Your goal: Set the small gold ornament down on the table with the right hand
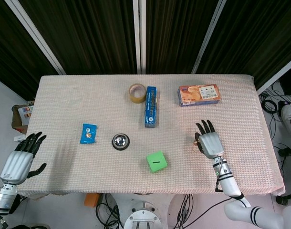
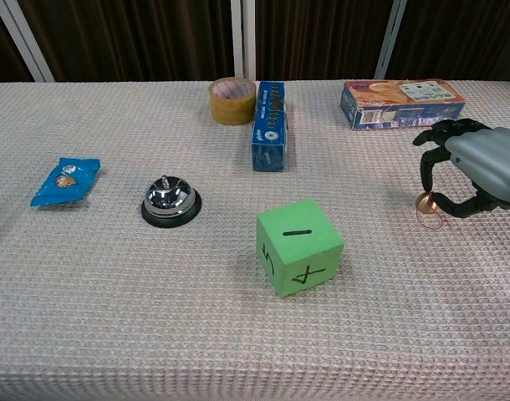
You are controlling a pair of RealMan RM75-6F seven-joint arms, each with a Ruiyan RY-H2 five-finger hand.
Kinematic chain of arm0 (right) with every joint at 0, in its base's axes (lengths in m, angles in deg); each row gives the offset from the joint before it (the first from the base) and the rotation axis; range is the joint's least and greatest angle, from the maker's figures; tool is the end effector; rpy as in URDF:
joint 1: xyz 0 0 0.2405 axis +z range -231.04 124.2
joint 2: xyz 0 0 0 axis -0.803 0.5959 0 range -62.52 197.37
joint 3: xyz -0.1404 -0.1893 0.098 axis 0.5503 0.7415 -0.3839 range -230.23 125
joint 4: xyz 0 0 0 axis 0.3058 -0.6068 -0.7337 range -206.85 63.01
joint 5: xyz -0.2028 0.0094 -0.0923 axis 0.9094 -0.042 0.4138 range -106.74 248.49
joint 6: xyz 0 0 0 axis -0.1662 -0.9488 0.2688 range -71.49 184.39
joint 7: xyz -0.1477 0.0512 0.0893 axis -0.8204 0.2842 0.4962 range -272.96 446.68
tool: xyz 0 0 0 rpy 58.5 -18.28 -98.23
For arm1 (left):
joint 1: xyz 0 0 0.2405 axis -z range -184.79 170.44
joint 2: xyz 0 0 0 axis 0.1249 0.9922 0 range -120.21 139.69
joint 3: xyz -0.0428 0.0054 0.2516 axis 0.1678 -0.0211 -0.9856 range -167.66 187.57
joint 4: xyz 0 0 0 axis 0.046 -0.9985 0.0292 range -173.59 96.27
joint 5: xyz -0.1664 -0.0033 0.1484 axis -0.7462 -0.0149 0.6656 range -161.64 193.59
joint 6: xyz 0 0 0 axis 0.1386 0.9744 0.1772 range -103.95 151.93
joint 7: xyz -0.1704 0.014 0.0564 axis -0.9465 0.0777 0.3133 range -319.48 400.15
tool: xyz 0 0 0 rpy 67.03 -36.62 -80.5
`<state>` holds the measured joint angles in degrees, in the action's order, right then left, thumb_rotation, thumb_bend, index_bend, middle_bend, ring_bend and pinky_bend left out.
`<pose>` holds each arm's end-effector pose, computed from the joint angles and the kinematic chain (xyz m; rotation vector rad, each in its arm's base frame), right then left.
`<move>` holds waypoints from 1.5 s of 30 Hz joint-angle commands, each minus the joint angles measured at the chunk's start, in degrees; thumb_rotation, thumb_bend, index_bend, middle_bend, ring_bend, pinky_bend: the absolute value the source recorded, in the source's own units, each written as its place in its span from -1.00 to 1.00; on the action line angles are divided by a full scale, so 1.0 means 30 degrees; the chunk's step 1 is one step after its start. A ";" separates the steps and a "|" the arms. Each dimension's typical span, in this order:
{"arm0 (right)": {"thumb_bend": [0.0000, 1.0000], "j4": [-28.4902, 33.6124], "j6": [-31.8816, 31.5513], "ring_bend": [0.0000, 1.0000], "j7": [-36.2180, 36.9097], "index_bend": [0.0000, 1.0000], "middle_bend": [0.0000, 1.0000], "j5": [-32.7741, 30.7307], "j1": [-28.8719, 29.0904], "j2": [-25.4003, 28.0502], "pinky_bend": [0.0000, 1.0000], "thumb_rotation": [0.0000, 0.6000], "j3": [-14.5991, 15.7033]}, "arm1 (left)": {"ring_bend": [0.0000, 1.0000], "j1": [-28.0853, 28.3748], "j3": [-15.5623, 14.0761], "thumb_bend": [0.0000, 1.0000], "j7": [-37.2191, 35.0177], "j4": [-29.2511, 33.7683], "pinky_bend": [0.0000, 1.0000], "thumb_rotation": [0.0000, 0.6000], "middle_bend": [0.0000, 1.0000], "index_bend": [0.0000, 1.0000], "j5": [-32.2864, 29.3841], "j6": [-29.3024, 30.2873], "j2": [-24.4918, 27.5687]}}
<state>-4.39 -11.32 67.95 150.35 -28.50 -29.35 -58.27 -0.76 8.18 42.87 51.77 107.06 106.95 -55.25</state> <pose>-0.2503 -0.3241 -0.0444 1.7134 -0.7623 0.7977 -0.3113 0.2071 0.1193 -1.5628 -0.8831 -0.8467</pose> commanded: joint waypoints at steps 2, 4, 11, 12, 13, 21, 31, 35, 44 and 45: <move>-0.31 -0.0045 0.0013 -1.00 -0.0017 0.08 -0.73 0.0002 0.0007 -0.0026 -1.00 1.00 0.0011 | -0.97 0.0011 -0.0001 -0.50 0.0017 -0.0010 -0.63 1.00 -0.92 -0.85 -0.0012 -0.0029 -0.0009; -0.31 -0.0066 0.0008 -1.00 -0.0007 0.09 -0.73 -0.0006 0.0005 -0.0055 -1.00 1.00 0.0007 | -0.97 0.0005 -0.0009 -0.50 0.0083 -0.0008 -0.63 1.00 -0.92 -0.85 -0.0056 -0.0065 -0.0006; -0.28 -0.0214 -0.0060 -1.00 -0.0071 0.12 -0.72 0.0020 0.0008 -0.0148 -1.00 1.00 0.0003 | -0.97 -0.0008 -0.0050 -0.50 0.0178 0.0064 -0.63 1.00 -0.92 -0.85 -0.0166 -0.0188 0.0018; -0.28 -0.0243 -0.0064 -1.00 -0.0060 0.12 -0.72 0.0013 0.0007 -0.0169 -1.00 1.00 -0.0003 | -0.97 -0.0009 -0.0061 -0.50 0.0219 0.0082 -0.63 1.00 -0.92 -0.85 -0.0204 -0.0232 0.0024; -0.28 -0.0266 -0.0064 -1.00 -0.0062 0.13 -0.72 0.0012 0.0009 -0.0183 -1.00 1.00 -0.0005 | -0.97 -0.0005 -0.0064 -0.50 0.0250 0.0101 -0.63 1.00 -0.92 -0.85 -0.0237 -0.0270 0.0031; -0.26 -0.0191 -0.0332 -1.00 0.0013 0.23 -0.71 0.0129 -0.0032 -0.0142 -1.00 1.00 -0.0057 | -0.97 0.0005 -0.0065 -0.50 0.0319 0.0241 -0.63 1.00 -0.92 -0.85 -0.0311 -0.0352 0.0079; -0.27 0.3406 0.0244 -1.00 0.3241 0.40 -0.66 -0.0412 -0.0218 0.1505 -1.00 1.00 -0.0499 | -0.97 -0.0042 -0.0084 -0.50 0.0326 0.0289 -0.63 1.00 -0.92 -0.85 -0.0167 -0.0183 0.0115; -0.26 0.0192 -0.3319 -1.00 -0.0831 0.50 -0.65 0.3063 0.0035 0.1113 -1.00 1.00 -0.0150 | -0.97 -0.0057 -0.0091 -0.50 0.0340 0.0305 -0.63 1.00 -0.92 -0.85 -0.0110 -0.0128 0.0121; -0.21 0.1856 -0.1642 -1.00 0.1285 0.52 -0.67 0.0628 -0.0544 0.1109 -1.00 1.00 -0.0460 | -0.97 -0.0014 -0.0089 -0.50 0.0413 0.0370 -0.63 1.00 -0.92 -0.85 -0.0090 -0.0188 0.0167; -0.18 0.0967 -0.2413 -1.00 -0.0387 0.53 -0.67 0.1328 -0.0354 0.1142 -1.00 1.00 -0.0506 | -0.97 -0.0017 -0.0082 -0.50 0.0401 0.0391 -0.63 1.00 -0.92 -0.85 -0.0130 -0.0203 0.0188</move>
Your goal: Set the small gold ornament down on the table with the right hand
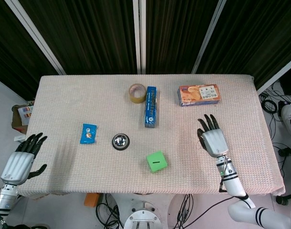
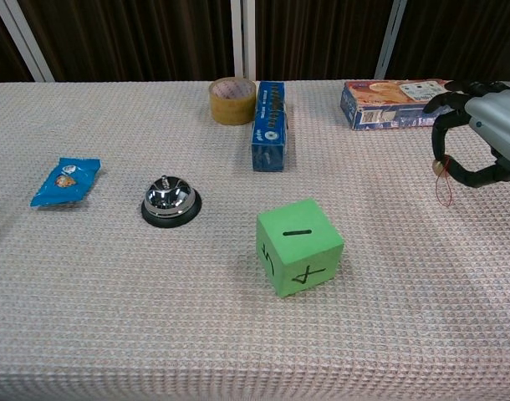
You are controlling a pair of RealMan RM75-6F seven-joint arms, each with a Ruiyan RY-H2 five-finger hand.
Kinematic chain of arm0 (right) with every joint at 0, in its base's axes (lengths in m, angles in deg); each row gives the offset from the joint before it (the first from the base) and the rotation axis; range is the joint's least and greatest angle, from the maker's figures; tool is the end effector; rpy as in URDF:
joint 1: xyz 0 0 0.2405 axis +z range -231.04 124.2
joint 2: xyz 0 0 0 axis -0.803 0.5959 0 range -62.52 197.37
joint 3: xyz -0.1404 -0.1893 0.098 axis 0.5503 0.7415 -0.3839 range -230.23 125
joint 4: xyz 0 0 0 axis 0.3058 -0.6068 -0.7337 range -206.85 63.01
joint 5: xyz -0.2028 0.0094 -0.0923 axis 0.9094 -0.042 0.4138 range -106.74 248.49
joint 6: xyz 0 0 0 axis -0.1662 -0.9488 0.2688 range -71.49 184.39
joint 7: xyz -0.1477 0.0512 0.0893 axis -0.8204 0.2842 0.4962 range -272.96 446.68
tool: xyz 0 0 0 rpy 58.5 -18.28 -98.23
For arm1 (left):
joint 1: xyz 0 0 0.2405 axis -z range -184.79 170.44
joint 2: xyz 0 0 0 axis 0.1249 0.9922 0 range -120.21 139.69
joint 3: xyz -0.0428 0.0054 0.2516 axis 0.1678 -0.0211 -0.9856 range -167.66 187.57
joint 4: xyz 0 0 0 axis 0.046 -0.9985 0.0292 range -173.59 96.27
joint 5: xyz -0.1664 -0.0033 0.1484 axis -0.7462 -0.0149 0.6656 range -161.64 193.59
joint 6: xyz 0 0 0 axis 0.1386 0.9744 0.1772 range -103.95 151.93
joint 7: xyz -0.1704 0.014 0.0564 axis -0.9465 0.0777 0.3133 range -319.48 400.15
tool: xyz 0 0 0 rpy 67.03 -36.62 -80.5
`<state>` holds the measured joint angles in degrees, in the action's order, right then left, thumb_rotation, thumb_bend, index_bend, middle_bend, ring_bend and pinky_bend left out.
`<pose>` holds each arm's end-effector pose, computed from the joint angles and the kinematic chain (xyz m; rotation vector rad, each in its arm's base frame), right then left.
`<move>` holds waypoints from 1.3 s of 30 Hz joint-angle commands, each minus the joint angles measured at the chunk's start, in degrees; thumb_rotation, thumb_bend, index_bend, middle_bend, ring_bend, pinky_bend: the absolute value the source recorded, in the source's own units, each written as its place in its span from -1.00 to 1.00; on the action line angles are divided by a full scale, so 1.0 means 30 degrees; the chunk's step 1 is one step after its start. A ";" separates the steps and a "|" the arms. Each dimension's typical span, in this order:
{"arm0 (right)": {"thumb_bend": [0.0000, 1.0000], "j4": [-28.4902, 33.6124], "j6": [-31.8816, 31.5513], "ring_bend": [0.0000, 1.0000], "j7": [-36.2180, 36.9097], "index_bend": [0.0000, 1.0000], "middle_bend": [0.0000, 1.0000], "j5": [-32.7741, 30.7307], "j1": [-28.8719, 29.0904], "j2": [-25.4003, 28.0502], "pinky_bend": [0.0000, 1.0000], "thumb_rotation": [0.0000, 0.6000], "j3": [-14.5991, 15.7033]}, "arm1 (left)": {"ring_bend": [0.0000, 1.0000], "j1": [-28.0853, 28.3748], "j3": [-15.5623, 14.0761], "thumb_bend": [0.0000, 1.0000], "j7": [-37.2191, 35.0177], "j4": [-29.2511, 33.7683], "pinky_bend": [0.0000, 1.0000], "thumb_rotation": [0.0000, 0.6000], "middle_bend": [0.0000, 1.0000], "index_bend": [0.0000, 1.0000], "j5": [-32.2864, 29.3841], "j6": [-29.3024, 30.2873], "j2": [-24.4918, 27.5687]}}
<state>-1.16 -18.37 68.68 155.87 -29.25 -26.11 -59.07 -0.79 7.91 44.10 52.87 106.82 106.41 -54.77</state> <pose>-0.2317 -0.3234 -0.0102 1.6637 -0.6351 0.9249 -0.3100 0.2053 0.1182 -1.5714 -0.8857 -0.8278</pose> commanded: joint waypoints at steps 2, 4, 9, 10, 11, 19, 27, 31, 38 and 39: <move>-0.18 -0.1318 -0.0688 -1.00 -0.1666 0.55 -0.68 0.0352 -0.0034 -0.0257 -1.00 1.00 0.0122 | -0.97 -0.0012 0.0008 -0.50 -0.0036 0.0026 -0.63 1.00 -0.92 -0.85 -0.0028 0.0004 0.0053; -0.18 -0.0121 -0.0010 -1.00 -0.0267 0.57 -0.69 -0.0851 -0.0320 -0.0278 -1.00 1.00 -0.0214 | -0.97 -0.0002 0.0008 -0.50 -0.0014 -0.0003 -0.63 1.00 -0.92 -0.85 -0.0060 -0.0040 0.0074; -0.14 0.0487 0.0458 -1.00 -0.1107 0.59 -0.70 -0.1190 -0.0249 0.0121 -1.00 1.00 -0.0205 | -0.97 0.0060 0.0003 -0.50 0.0002 -0.0009 -0.63 1.00 -0.92 -0.85 -0.0068 -0.0166 0.0015; -0.13 -0.0087 0.0222 -1.00 -0.1830 0.60 -0.70 -0.0757 -0.0169 0.0038 -1.00 1.00 -0.0013 | -0.97 0.0064 0.0005 -0.50 -0.0016 -0.0007 -0.63 1.00 -0.92 -0.85 -0.0100 -0.0196 -0.0005; -0.15 -0.0045 0.0566 -1.00 -0.1540 0.60 -0.70 -0.1006 -0.0261 -0.0053 -1.00 1.00 0.0127 | -0.97 0.0067 0.0001 -0.50 -0.0065 -0.0021 -0.63 1.00 -0.92 -0.85 -0.0104 -0.0210 -0.0034; -0.14 -0.0845 0.1160 -1.00 -0.1154 0.61 -0.69 -0.1469 -0.0423 -0.0412 -1.00 1.00 0.0364 | -0.97 0.0022 -0.0020 -0.50 -0.0172 -0.0214 -0.63 1.00 -0.92 -0.85 -0.0176 -0.0212 -0.0077; -0.20 -0.0977 0.1516 -1.00 -0.0503 0.61 -0.69 -0.1545 -0.0380 -0.0554 -1.00 1.00 0.0390 | -0.97 0.0043 -0.0015 -0.50 -0.0208 -0.0255 -0.63 1.00 -0.92 -0.85 -0.0167 -0.0237 -0.0149; -0.22 -0.1105 0.1648 -1.00 -0.0402 0.61 -0.69 -0.1638 -0.0393 -0.0648 -1.00 1.00 0.0401 | -0.97 0.0031 -0.0016 -0.50 -0.0225 -0.0315 -0.63 1.00 -0.92 -0.85 -0.0181 -0.0228 -0.0191; -0.27 -0.1221 0.1743 -1.00 -0.0217 0.59 -0.69 -0.1662 -0.0390 -0.0709 -1.00 1.00 0.0403 | -0.97 0.0015 -0.0007 -0.50 -0.0261 -0.0317 -0.63 1.00 -0.92 -0.85 -0.0158 -0.0162 -0.0149; -0.28 -0.1220 0.1734 -1.00 -0.0208 0.58 -0.69 -0.1648 -0.0390 -0.0696 -1.00 1.00 0.0401 | -0.97 0.0015 -0.0013 -0.50 -0.0261 -0.0327 -0.63 1.00 -0.92 -0.85 -0.0163 -0.0174 -0.0154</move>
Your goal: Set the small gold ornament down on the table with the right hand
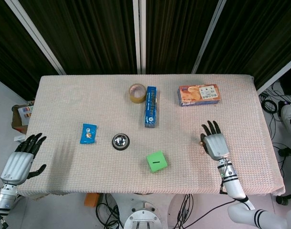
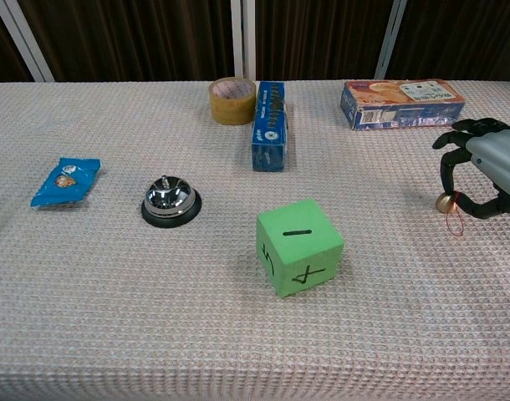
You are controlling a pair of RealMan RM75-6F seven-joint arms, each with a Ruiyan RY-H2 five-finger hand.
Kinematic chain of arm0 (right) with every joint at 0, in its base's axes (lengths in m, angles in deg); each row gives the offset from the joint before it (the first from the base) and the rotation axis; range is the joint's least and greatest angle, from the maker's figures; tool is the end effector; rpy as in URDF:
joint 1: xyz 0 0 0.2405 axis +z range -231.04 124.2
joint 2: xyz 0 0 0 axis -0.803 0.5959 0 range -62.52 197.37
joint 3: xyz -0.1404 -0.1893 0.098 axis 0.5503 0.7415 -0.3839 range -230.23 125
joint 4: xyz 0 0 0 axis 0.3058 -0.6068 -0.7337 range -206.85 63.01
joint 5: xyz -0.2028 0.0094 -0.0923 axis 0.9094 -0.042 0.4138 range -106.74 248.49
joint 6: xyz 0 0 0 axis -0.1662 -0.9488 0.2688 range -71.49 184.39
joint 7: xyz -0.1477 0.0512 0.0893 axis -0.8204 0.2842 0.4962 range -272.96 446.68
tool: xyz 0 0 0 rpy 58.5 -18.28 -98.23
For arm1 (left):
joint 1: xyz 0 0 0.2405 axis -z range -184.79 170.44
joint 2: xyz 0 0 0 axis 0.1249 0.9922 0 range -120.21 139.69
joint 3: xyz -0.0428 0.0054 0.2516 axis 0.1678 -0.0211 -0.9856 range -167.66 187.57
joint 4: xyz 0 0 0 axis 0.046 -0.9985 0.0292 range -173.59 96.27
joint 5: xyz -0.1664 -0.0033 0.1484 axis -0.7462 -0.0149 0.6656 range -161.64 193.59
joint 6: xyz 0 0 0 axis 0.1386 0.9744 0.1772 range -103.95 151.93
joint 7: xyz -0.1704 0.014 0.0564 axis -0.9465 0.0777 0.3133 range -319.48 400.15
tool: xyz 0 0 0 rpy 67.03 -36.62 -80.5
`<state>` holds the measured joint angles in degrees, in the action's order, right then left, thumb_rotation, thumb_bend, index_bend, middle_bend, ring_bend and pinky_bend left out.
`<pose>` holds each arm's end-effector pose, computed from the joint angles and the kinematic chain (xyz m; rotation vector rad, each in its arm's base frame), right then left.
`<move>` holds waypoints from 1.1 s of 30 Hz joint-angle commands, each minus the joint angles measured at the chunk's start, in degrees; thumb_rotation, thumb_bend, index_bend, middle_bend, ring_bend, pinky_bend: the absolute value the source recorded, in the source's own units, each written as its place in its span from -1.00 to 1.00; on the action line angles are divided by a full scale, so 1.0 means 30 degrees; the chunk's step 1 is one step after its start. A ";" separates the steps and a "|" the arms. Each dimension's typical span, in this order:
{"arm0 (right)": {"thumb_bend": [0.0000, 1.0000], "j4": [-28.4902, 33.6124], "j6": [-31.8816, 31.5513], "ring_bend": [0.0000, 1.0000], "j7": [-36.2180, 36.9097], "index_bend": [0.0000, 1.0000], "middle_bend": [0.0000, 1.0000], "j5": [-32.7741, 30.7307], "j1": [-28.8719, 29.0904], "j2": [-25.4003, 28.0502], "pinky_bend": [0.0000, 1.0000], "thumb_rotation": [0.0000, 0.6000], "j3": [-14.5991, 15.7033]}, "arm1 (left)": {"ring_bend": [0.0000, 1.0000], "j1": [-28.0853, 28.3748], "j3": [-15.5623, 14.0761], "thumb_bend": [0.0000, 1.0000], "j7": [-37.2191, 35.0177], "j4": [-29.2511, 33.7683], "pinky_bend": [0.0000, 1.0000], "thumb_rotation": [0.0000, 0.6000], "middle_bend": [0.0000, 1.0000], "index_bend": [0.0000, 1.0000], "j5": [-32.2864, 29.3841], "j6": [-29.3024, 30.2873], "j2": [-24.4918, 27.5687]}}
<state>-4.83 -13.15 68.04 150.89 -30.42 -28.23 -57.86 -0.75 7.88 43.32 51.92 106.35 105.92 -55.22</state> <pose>-0.2654 -0.3175 -0.0327 1.6824 -0.7438 0.7747 -0.3146 0.2057 0.1164 -1.5676 -0.8997 -0.8208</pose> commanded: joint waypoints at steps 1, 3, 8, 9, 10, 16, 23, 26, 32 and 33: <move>-0.30 0.0000 -0.0009 -1.00 0.0000 0.54 -0.69 0.0010 0.0002 0.0020 -1.00 1.00 -0.0007 | -0.97 0.0003 -0.0006 -0.50 -0.0006 -0.0012 -0.63 1.00 -0.92 -0.85 -0.0007 -0.0020 -0.0014; -0.33 0.0021 0.0025 -1.00 -0.0050 0.44 -0.69 -0.0014 0.0002 0.0055 -1.00 1.00 -0.0008 | -0.97 0.0007 -0.0015 -0.50 -0.0023 -0.0033 -0.63 1.00 -0.92 -0.85 -0.0001 -0.0036 -0.0032; -0.40 0.0219 0.0159 -1.00 -0.0047 0.18 -0.70 -0.0007 0.0023 0.0235 -1.00 1.00 0.0038 | -0.97 0.0014 -0.0018 -0.50 -0.0014 -0.0041 -0.63 1.00 -0.92 -0.85 -0.0012 -0.0059 -0.0039; -0.43 0.0293 0.0244 -1.00 -0.0047 0.12 -0.71 -0.0027 0.0027 0.0304 -1.00 1.00 0.0066 | -0.97 0.0017 -0.0020 -0.50 -0.0011 -0.0029 -0.63 1.00 -0.92 -0.85 -0.0018 -0.0071 -0.0035; -0.47 0.0368 0.0335 -1.00 -0.0063 0.02 -0.72 -0.0066 0.0032 0.0366 -1.00 1.00 0.0085 | -0.97 0.0021 -0.0020 -0.50 -0.0005 -0.0026 -0.63 1.00 -0.92 -0.85 -0.0018 -0.0077 -0.0035; -0.60 0.0916 0.0391 -1.00 0.0045 -0.38 -0.79 -0.0073 -0.0051 0.0814 -1.00 1.00 0.0164 | -0.97 0.0017 -0.0019 -0.50 0.0039 0.0011 -0.63 1.00 -0.92 -0.85 -0.0009 -0.0059 -0.0035; -0.66 0.3112 -0.1260 -1.00 0.0132 -1.00 -1.00 0.0651 -0.1153 0.3207 -1.00 1.00 0.0729 | -0.97 -0.0115 0.0039 -0.50 -0.0061 0.0017 -0.63 1.00 -0.92 -0.85 0.0046 0.0304 0.0101; -0.69 0.4412 -0.2578 -1.00 0.0461 -1.00 -1.00 0.1076 -0.2314 0.5055 -1.00 1.00 0.1402 | -0.97 -0.0201 0.0093 -0.50 -0.0237 -0.0127 -0.63 1.00 -0.92 -0.85 0.0158 0.0612 0.0069; -0.70 0.4968 -0.6244 -1.00 0.2901 -1.00 -1.00 0.1362 -0.5510 0.7648 -1.00 1.00 0.2475 | -0.97 -0.0368 0.0147 -0.50 -0.0414 -0.0361 -0.63 1.00 -0.92 -0.85 0.0122 0.0925 0.0100; -0.70 0.4816 -0.6687 -1.00 0.3270 -1.00 -1.00 0.1328 -0.5904 0.7847 -1.00 1.00 0.2519 | -0.97 -0.0379 0.0159 -0.50 -0.0441 -0.0388 -0.63 1.00 -0.92 -0.85 0.0100 0.0937 0.0097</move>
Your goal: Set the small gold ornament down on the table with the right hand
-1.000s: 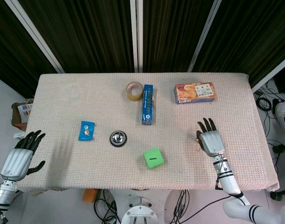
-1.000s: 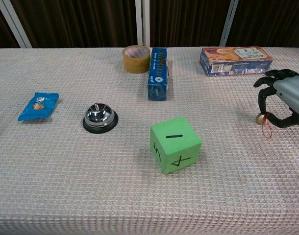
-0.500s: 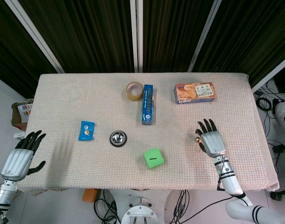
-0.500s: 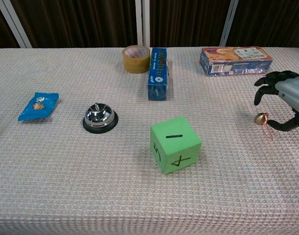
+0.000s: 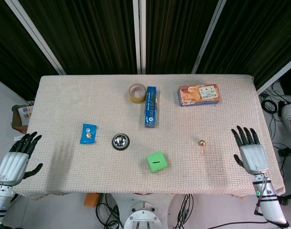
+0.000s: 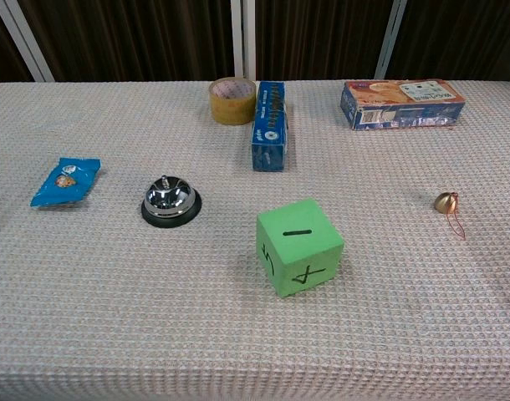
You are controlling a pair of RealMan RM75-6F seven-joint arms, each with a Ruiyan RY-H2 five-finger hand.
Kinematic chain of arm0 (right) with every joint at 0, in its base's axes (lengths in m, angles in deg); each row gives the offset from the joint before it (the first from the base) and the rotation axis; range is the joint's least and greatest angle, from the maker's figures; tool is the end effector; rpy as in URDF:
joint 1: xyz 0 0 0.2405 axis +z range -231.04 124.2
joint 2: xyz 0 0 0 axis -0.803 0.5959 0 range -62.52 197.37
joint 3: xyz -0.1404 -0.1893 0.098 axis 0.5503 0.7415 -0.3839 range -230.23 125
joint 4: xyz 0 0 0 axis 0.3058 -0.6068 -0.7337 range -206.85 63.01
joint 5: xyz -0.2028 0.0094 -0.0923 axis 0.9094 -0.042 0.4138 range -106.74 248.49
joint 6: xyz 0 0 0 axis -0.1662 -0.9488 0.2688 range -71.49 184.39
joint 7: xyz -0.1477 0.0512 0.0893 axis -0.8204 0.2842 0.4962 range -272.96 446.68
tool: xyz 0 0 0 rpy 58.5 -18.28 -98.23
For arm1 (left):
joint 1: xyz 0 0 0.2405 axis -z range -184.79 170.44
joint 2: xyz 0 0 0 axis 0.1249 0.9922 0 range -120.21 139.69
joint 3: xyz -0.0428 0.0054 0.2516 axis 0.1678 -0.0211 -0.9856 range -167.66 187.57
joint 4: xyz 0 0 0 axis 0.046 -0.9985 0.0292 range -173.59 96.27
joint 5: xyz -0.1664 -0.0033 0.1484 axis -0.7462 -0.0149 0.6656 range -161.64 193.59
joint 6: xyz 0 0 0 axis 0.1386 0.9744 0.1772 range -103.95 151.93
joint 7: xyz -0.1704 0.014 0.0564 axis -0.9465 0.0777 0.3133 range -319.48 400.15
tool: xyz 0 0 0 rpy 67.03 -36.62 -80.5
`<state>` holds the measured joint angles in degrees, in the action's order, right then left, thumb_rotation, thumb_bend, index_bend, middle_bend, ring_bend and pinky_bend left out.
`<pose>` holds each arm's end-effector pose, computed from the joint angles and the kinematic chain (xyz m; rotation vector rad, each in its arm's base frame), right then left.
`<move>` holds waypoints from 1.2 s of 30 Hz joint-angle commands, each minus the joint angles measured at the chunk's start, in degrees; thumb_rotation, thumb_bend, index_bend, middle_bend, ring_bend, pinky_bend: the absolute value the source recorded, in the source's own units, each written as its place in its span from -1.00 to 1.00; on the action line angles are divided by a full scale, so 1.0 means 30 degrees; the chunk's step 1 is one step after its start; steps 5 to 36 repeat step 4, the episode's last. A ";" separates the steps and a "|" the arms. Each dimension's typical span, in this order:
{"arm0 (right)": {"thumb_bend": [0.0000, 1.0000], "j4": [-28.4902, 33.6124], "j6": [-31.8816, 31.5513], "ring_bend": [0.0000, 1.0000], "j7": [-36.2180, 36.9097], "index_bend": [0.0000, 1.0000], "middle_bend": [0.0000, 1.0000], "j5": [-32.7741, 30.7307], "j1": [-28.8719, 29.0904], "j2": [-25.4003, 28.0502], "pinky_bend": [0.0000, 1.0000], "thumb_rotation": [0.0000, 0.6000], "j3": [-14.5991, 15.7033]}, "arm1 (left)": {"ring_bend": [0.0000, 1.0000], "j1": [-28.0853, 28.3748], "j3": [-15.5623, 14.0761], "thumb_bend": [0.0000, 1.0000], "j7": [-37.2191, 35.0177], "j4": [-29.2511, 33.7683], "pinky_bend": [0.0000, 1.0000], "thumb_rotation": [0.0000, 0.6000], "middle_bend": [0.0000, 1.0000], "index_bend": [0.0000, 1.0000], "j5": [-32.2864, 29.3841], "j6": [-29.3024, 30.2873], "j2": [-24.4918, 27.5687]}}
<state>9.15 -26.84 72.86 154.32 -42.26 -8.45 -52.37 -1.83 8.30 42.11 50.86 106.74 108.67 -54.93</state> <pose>-0.3210 -0.2434 0.0855 1.5285 -0.7219 0.7354 -0.3176 0.2028 0.1284 -1.5298 -0.8700 -0.8451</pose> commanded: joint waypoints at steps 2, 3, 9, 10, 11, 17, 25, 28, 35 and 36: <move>-0.70 -0.0291 -0.2925 -1.00 0.2448 -1.00 -1.00 0.0264 -0.2586 0.1592 -1.00 1.00 0.0683 | -0.97 -0.0027 0.0037 -0.50 -0.0061 -0.0110 -0.64 1.00 -0.92 -0.85 -0.0037 0.0039 -0.0018; -0.70 -0.0516 -0.3215 -1.00 0.2792 -1.00 -1.00 0.0375 -0.2739 0.1655 -1.00 1.00 0.0625 | -0.97 -0.0032 0.0048 -0.50 -0.0055 -0.0150 -0.64 1.00 -0.92 -0.85 -0.0032 0.0059 -0.0037; -0.70 -0.0749 -0.3431 -1.00 0.3140 -1.00 -1.00 0.0473 -0.2835 0.1670 -1.00 1.00 0.0539 | -0.97 -0.0035 0.0052 -0.50 -0.0054 -0.0179 -0.64 1.00 -0.92 -0.85 -0.0025 0.0071 -0.0053; -0.70 -0.0749 -0.3431 -1.00 0.3140 -1.00 -1.00 0.0473 -0.2835 0.1670 -1.00 1.00 0.0539 | -0.97 -0.0035 0.0052 -0.50 -0.0054 -0.0179 -0.64 1.00 -0.92 -0.85 -0.0025 0.0071 -0.0053; -0.70 -0.0749 -0.3431 -1.00 0.3140 -1.00 -1.00 0.0473 -0.2835 0.1670 -1.00 1.00 0.0539 | -0.97 -0.0035 0.0052 -0.50 -0.0054 -0.0179 -0.64 1.00 -0.92 -0.85 -0.0025 0.0071 -0.0053; -0.70 -0.0749 -0.3431 -1.00 0.3140 -1.00 -1.00 0.0473 -0.2835 0.1670 -1.00 1.00 0.0539 | -0.97 -0.0035 0.0052 -0.50 -0.0054 -0.0179 -0.64 1.00 -0.92 -0.85 -0.0025 0.0071 -0.0053; -0.70 -0.0749 -0.3431 -1.00 0.3140 -1.00 -1.00 0.0473 -0.2835 0.1670 -1.00 1.00 0.0539 | -0.97 -0.0035 0.0052 -0.50 -0.0054 -0.0179 -0.64 1.00 -0.92 -0.85 -0.0025 0.0071 -0.0053; -0.70 -0.0749 -0.3431 -1.00 0.3140 -1.00 -1.00 0.0473 -0.2835 0.1670 -1.00 1.00 0.0539 | -0.97 -0.0035 0.0052 -0.50 -0.0054 -0.0179 -0.64 1.00 -0.92 -0.85 -0.0025 0.0071 -0.0053; -0.70 -0.0749 -0.3431 -1.00 0.3140 -1.00 -1.00 0.0473 -0.2835 0.1670 -1.00 1.00 0.0539 | -0.97 -0.0035 0.0052 -0.50 -0.0054 -0.0179 -0.64 1.00 -0.92 -0.85 -0.0025 0.0071 -0.0053; -0.70 -0.0749 -0.3431 -1.00 0.3140 -1.00 -1.00 0.0473 -0.2835 0.1670 -1.00 1.00 0.0539 | -0.97 -0.0035 0.0052 -0.50 -0.0054 -0.0179 -0.64 1.00 -0.92 -0.85 -0.0025 0.0071 -0.0053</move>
